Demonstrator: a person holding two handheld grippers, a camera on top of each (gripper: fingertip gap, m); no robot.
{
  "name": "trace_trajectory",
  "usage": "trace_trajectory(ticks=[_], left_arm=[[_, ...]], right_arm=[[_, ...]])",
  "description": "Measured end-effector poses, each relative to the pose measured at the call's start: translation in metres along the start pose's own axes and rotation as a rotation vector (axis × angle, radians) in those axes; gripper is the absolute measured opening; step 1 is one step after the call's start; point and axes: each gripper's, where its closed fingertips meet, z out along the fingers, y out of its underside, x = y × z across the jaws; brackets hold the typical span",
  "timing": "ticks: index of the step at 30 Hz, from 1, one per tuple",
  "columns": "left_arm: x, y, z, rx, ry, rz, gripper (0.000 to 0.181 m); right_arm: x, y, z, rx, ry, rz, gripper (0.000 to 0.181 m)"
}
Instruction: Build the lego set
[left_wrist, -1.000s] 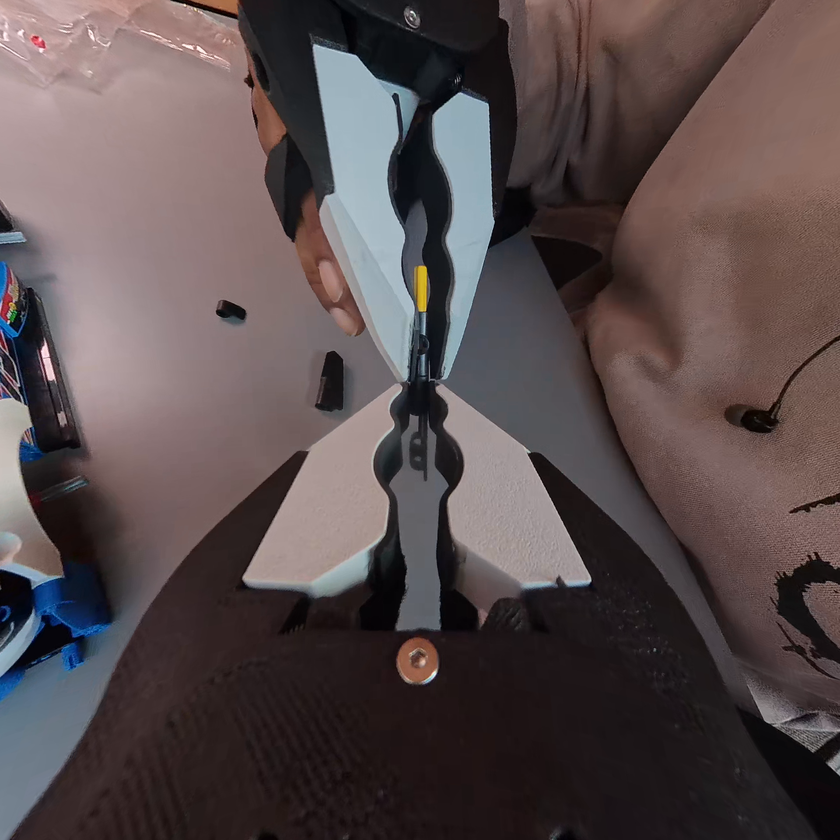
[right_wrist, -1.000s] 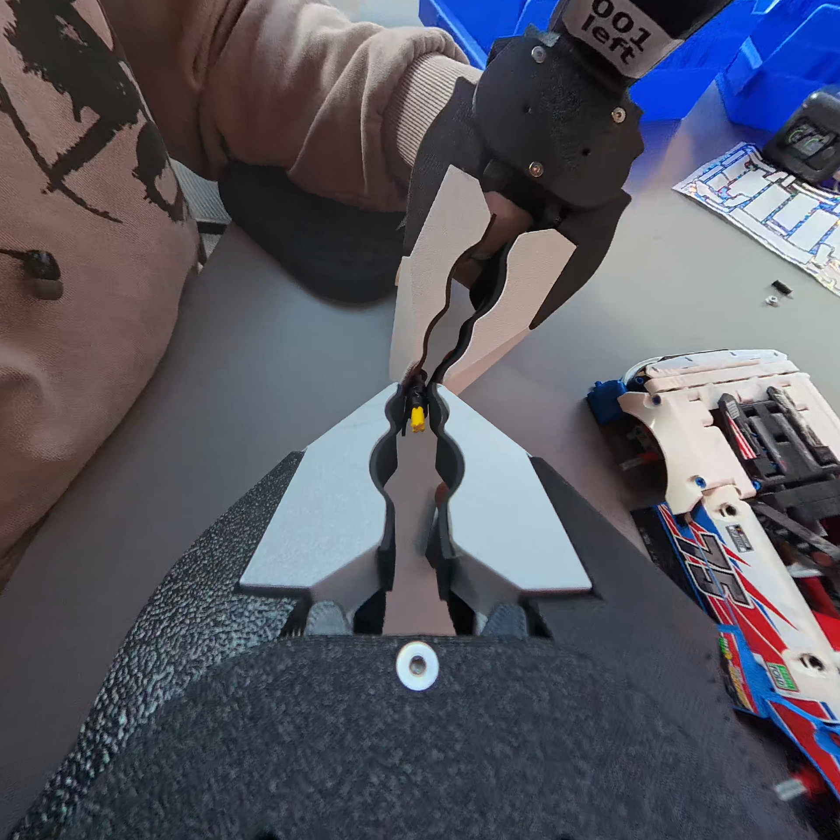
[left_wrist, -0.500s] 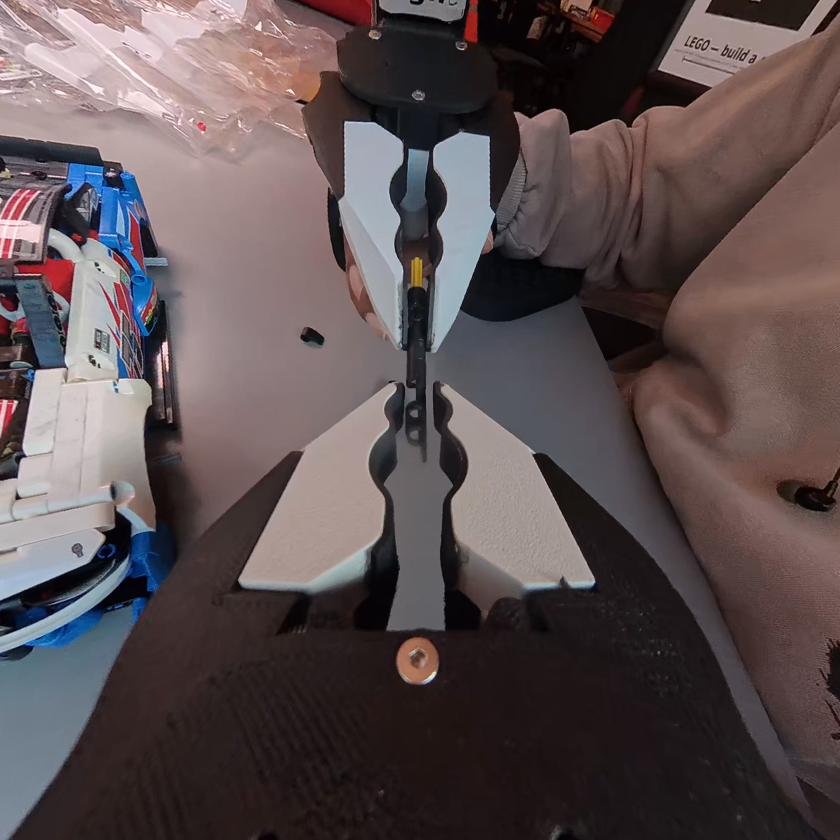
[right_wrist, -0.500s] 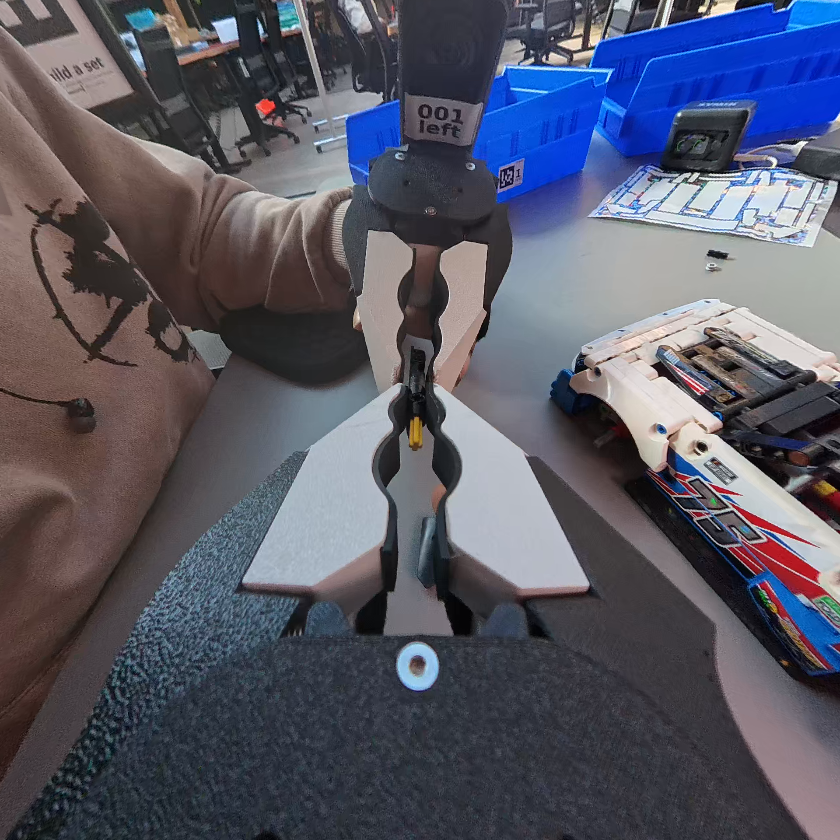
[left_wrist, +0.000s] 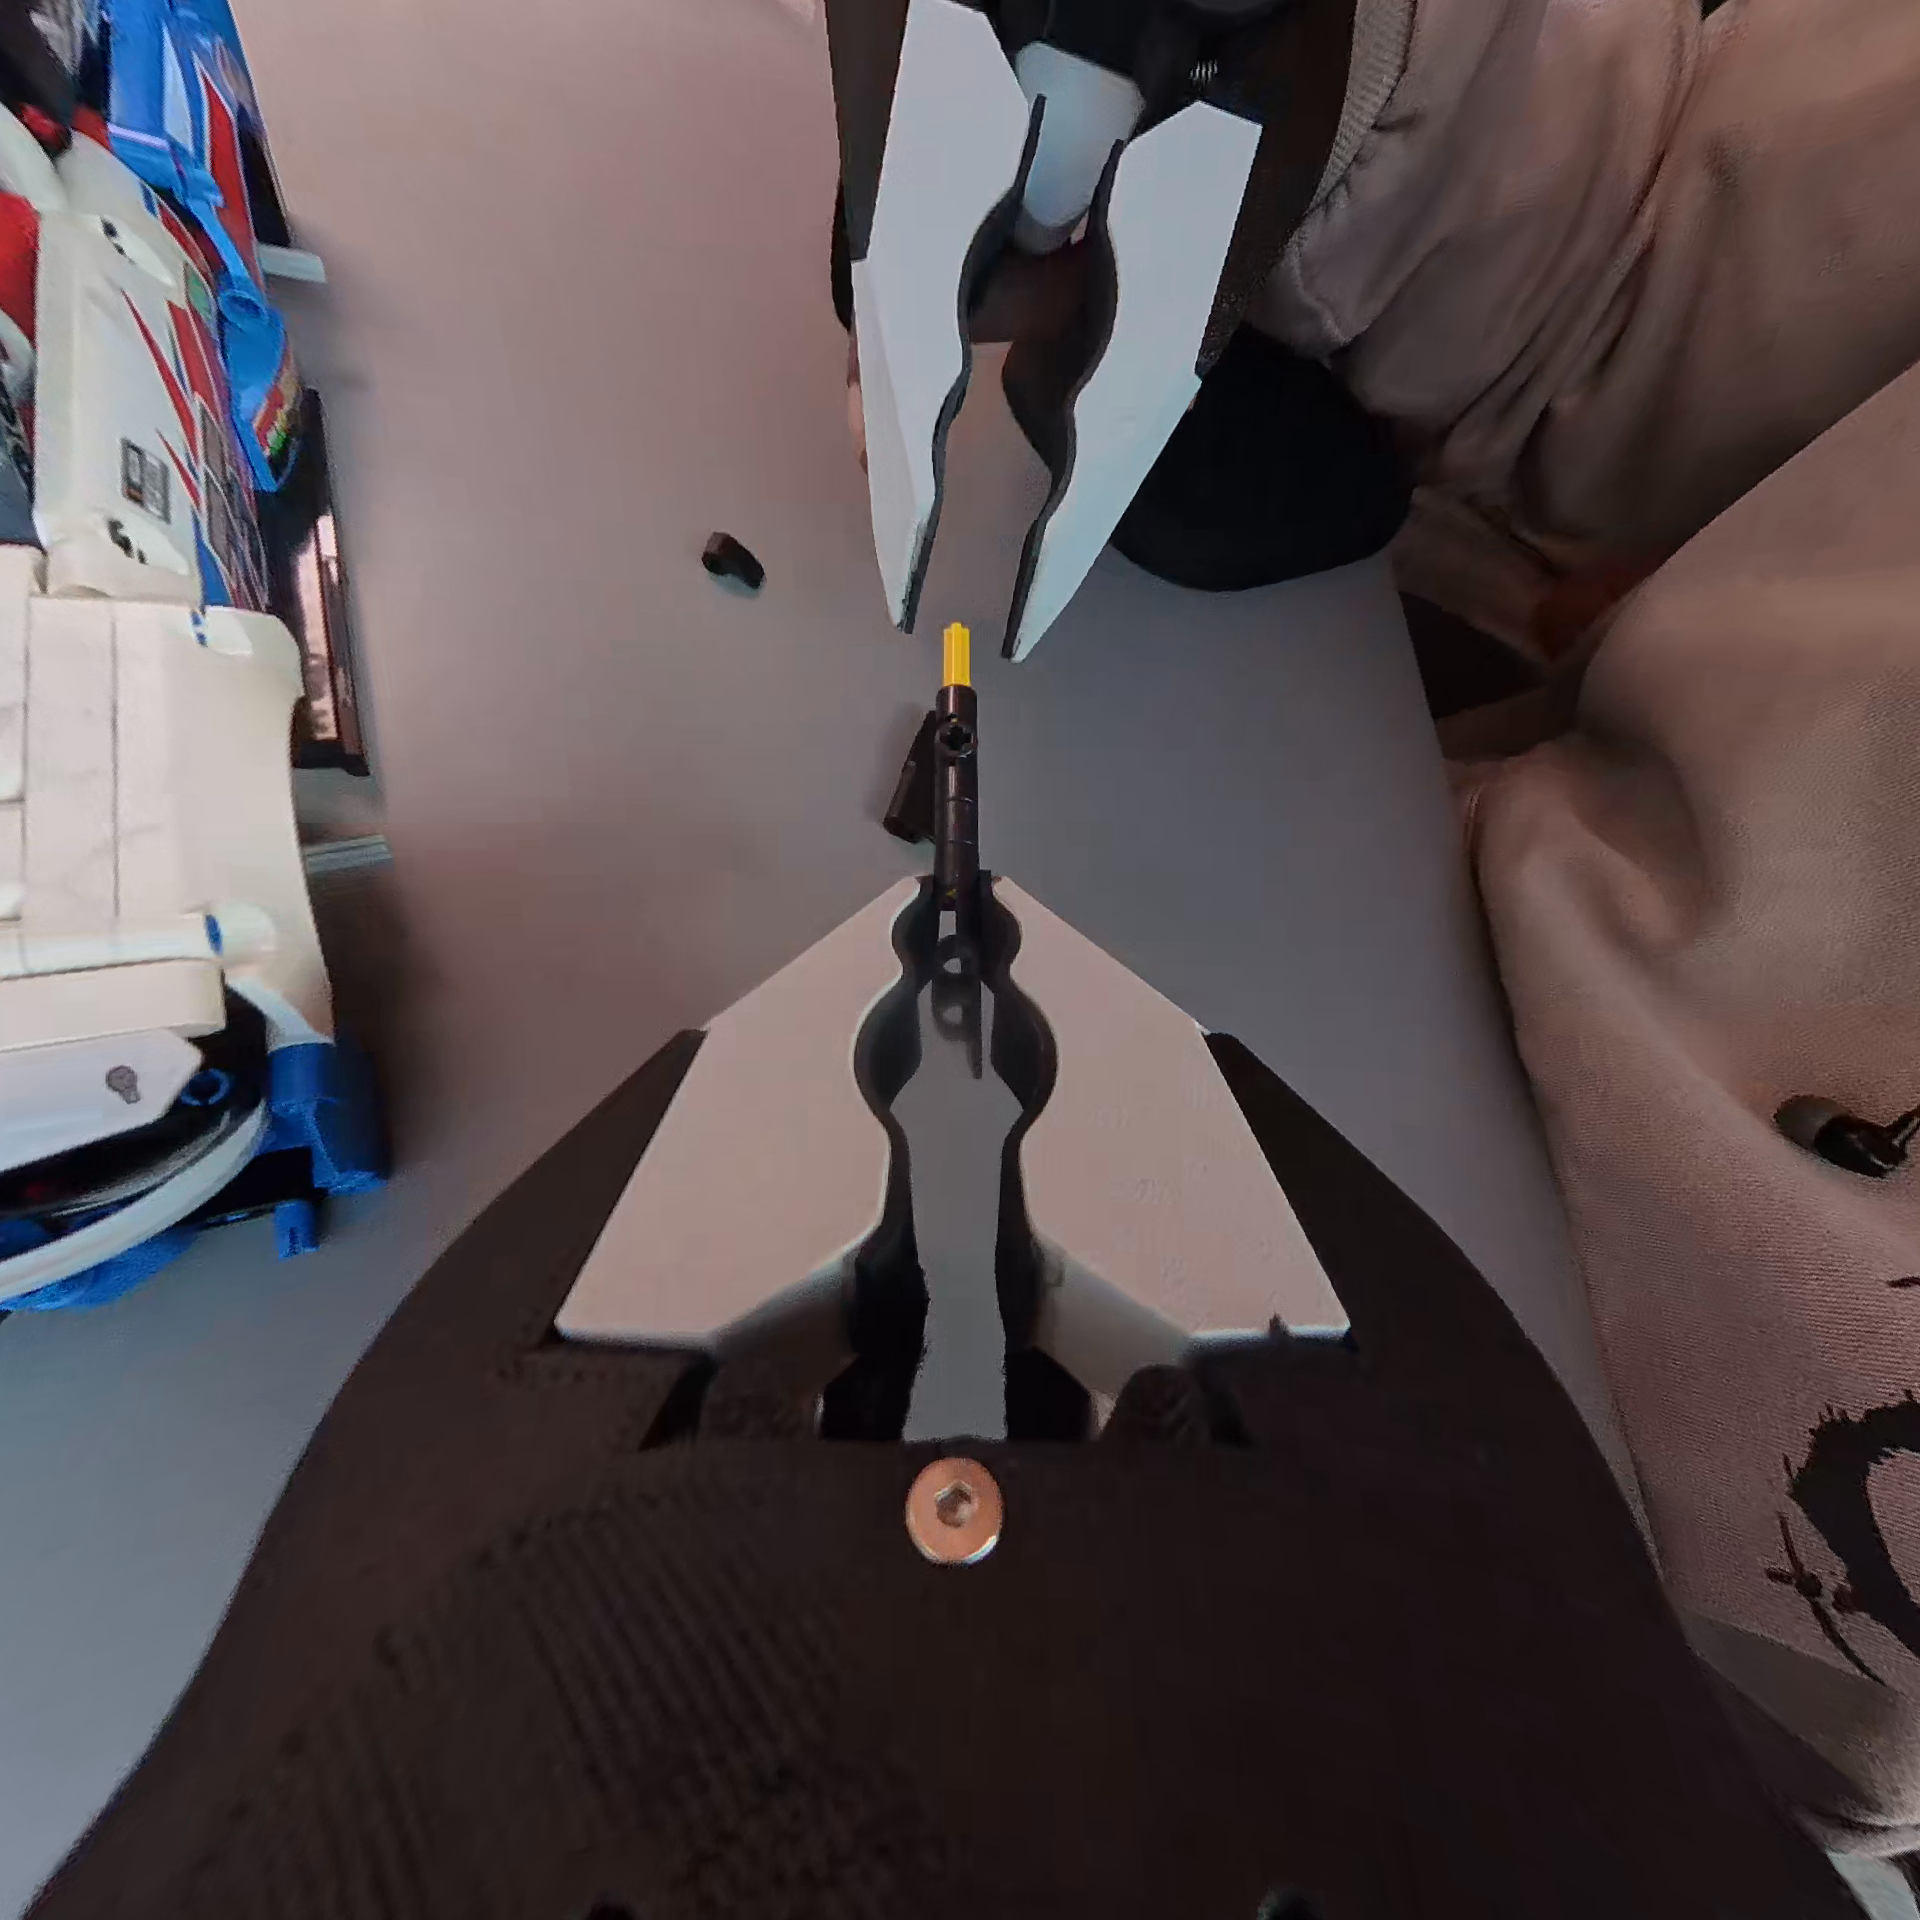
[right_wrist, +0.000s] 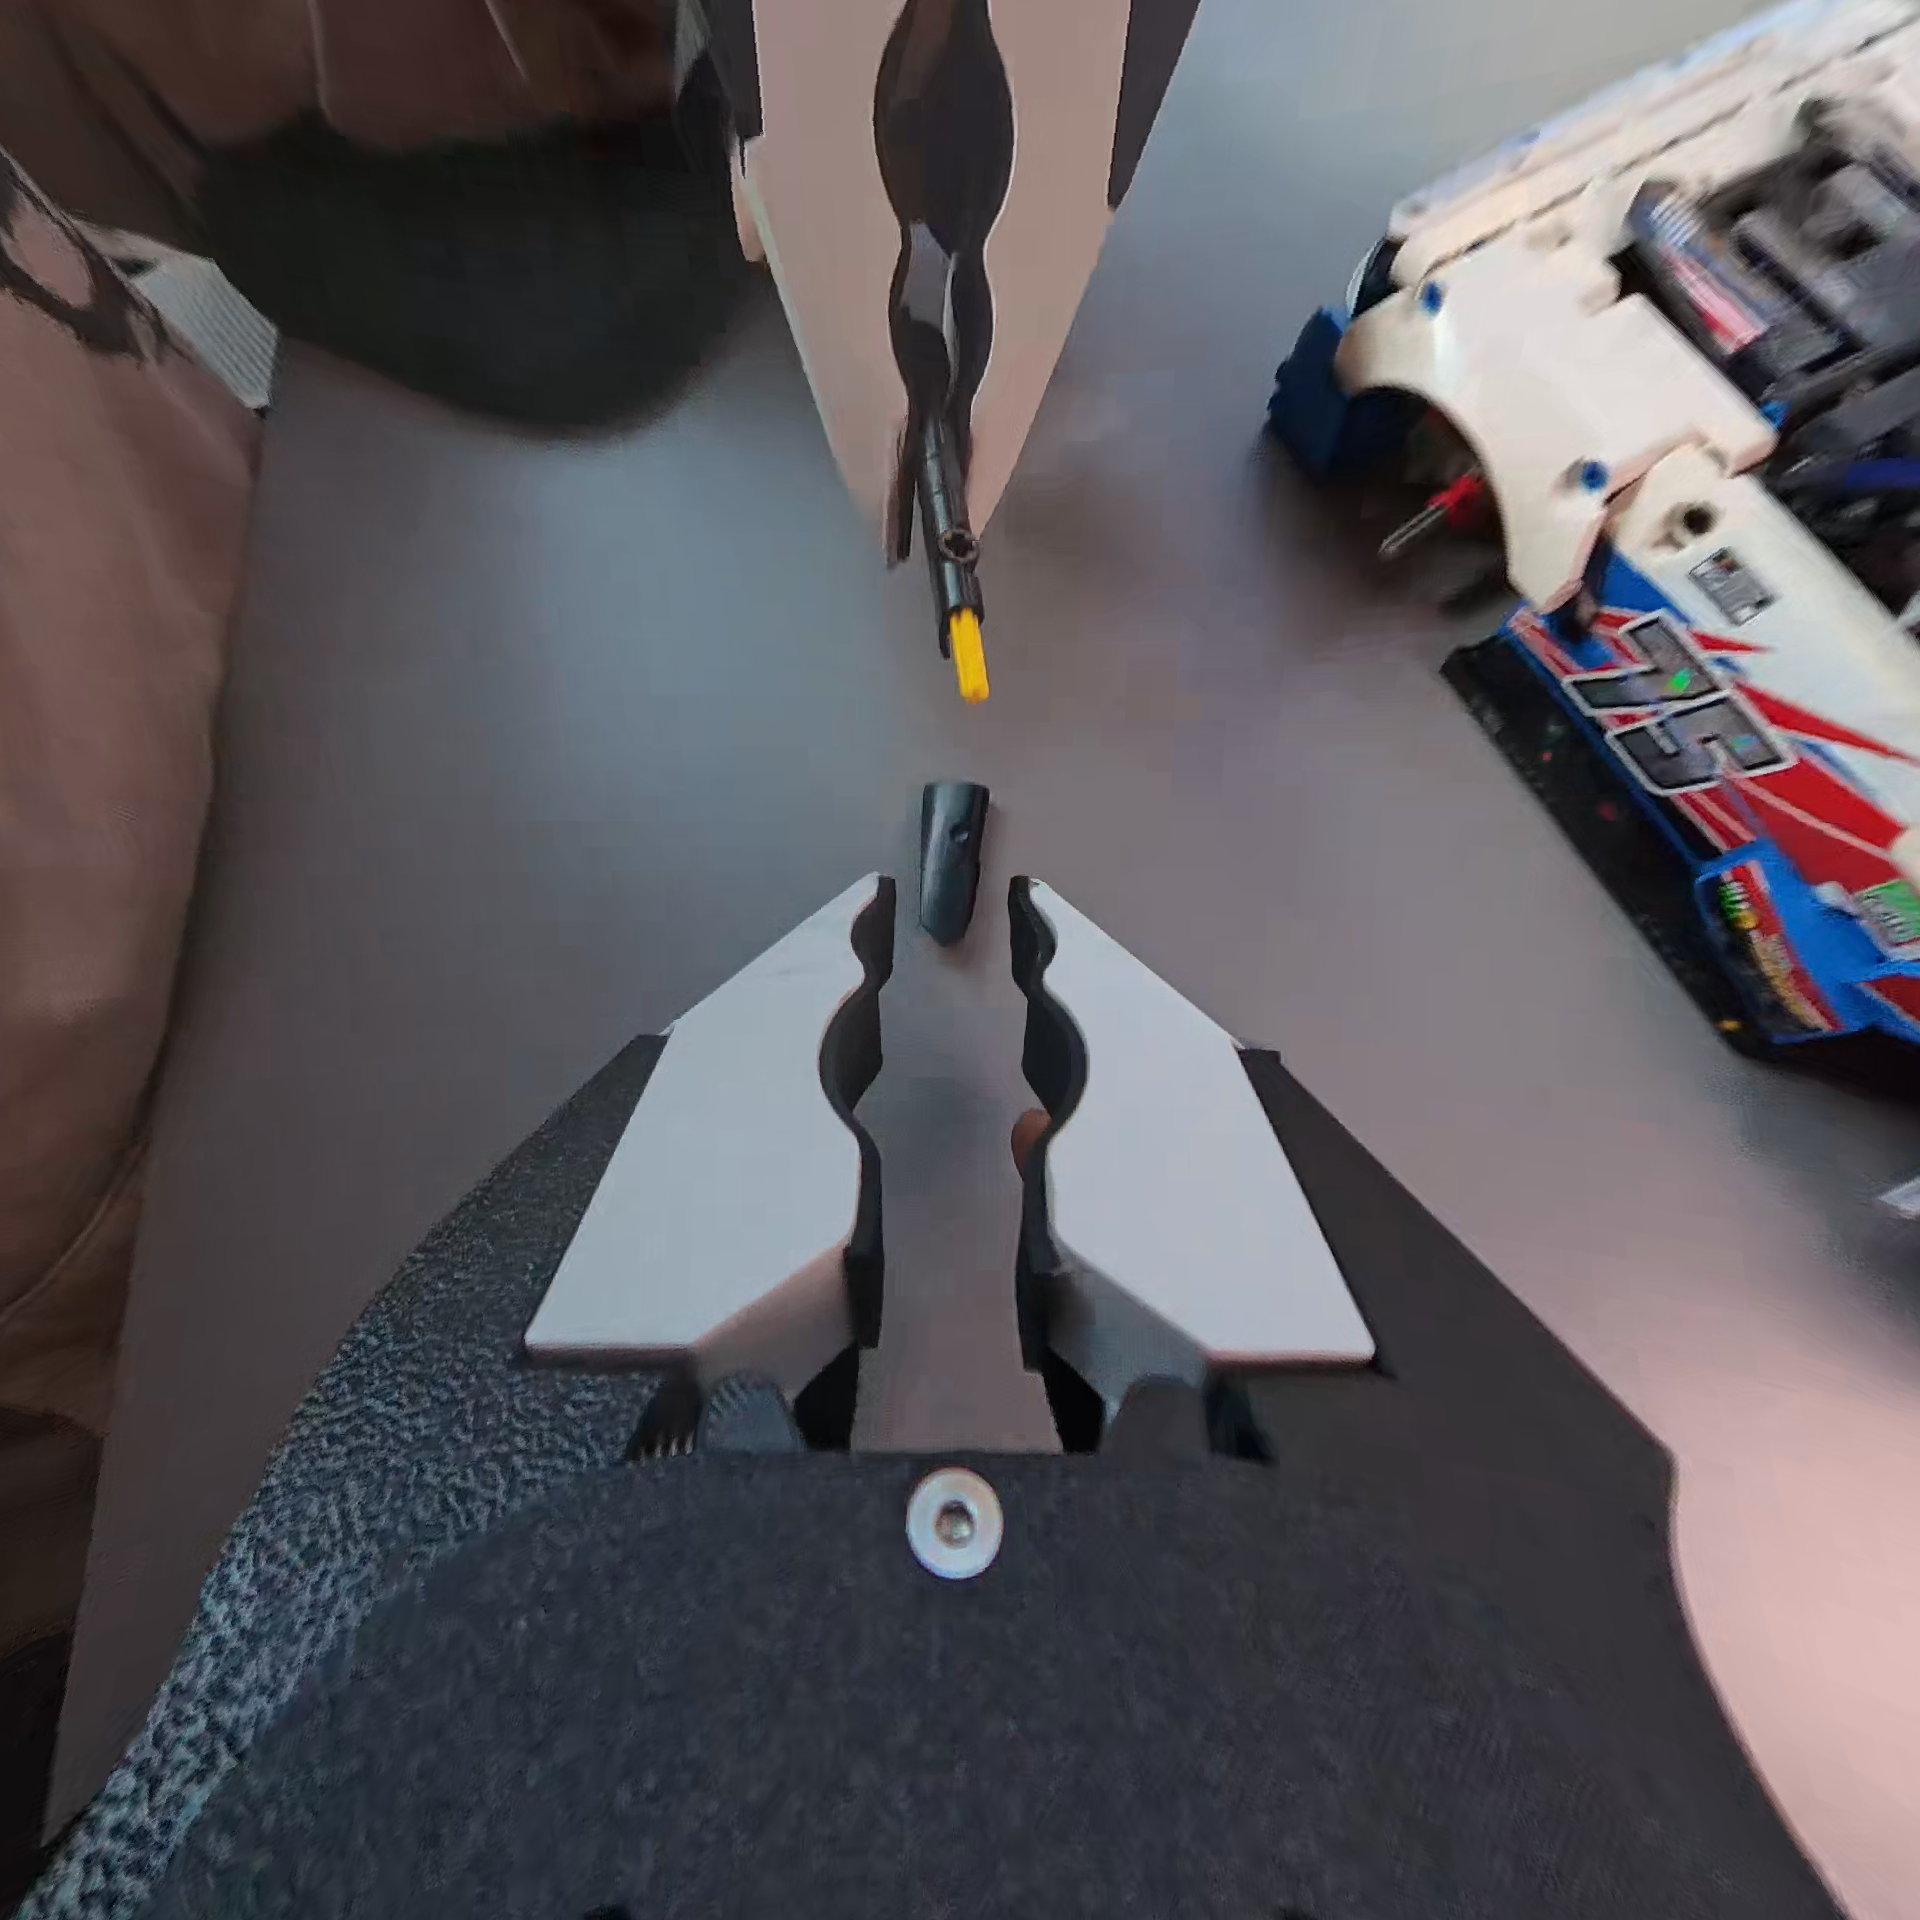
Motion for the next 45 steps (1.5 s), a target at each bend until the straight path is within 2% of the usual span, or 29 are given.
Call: trace_trajectory(ticks=[3,6,8,11,20,28,34,45], left_arm=[[-0.005,0.009,0.005,-0.047,-0.019,-0.018,0.005],[-0.009,0.014,0.005,-0.076,-0.048,-0.013,0.005],[-0.009,0.016,0.005,-0.085,-0.06,0.001,0.005],[-0.01,0.018,0.005,-0.096,-0.074,0.035,0.005],[-0.012,0.02,0.004,-0.111,-0.099,0.073,0.005],[-0.009,0.02,0.009,-0.135,-0.106,-0.001,0.005],[-0.008,0.024,0.007,-0.161,-0.105,-0.063,0.005],[-0.011,0.031,0.002,-0.211,-0.129,-0.054,0.007]], right_arm=[[0.001,0.016,0.016,-0.12,0.025,-0.037,0.025],[0.002,0.013,0.025,-0.177,0.028,-0.091,0.025],[0.002,0.012,0.029,-0.223,0.041,-0.159,0.023],[-0.001,0.011,0.031,-0.26,0.057,-0.221,0.011],[0.017,0.004,0.019,-0.131,0.386,-0.463,0.011],[0.015,-0.002,0.015,-0.08,0.554,-0.626,0.011],[0.01,0.003,0.018,-0.099,0.499,-0.612,0.011],[0.001,0.003,0.018,-0.057,0.371,-0.488,0.011]])
